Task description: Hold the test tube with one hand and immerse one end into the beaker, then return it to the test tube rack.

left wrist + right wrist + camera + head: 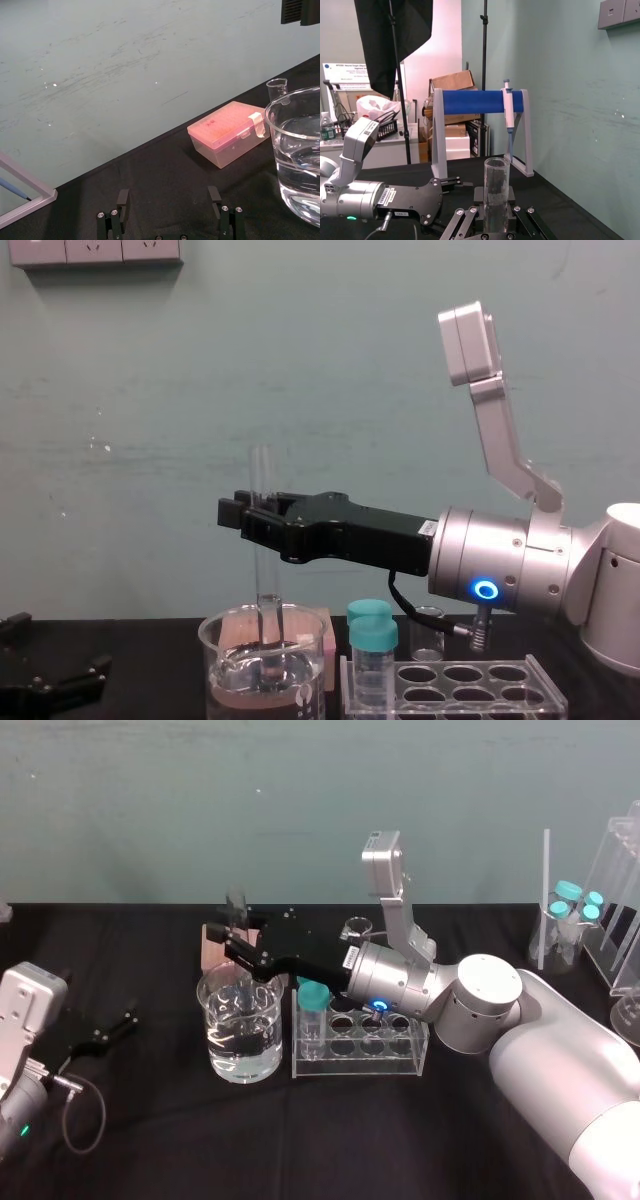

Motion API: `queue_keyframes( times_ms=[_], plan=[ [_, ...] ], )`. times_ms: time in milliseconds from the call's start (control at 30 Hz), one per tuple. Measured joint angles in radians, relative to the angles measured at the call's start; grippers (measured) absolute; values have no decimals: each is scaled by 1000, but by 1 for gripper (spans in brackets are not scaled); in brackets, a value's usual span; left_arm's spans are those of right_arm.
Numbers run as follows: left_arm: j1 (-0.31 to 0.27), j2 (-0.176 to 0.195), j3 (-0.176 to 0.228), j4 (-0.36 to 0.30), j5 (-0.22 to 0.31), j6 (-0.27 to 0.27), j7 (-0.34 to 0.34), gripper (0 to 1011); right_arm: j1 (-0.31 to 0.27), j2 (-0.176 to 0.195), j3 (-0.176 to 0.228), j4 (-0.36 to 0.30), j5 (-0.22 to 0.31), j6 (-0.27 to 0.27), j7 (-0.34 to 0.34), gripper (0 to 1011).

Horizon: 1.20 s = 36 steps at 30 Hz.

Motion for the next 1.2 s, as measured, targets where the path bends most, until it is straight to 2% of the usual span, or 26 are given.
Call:
queue_keyframes(
  times_ms=[367,600,1033,1200],
  plan=[
    [0,0,0,0,0,0,0,1000,0,2,1,-4,-1,-3,0,241],
    [0,0,0,0,0,0,0,1000,-1,10,9,-31,0,-10,-6,242],
    [0,0,0,0,0,0,0,1000,-7,34,32,-119,22,-26,-24,242],
    [0,0,0,0,0,0,0,1000,-18,52,50,-176,39,-27,-42,242]
  ],
)
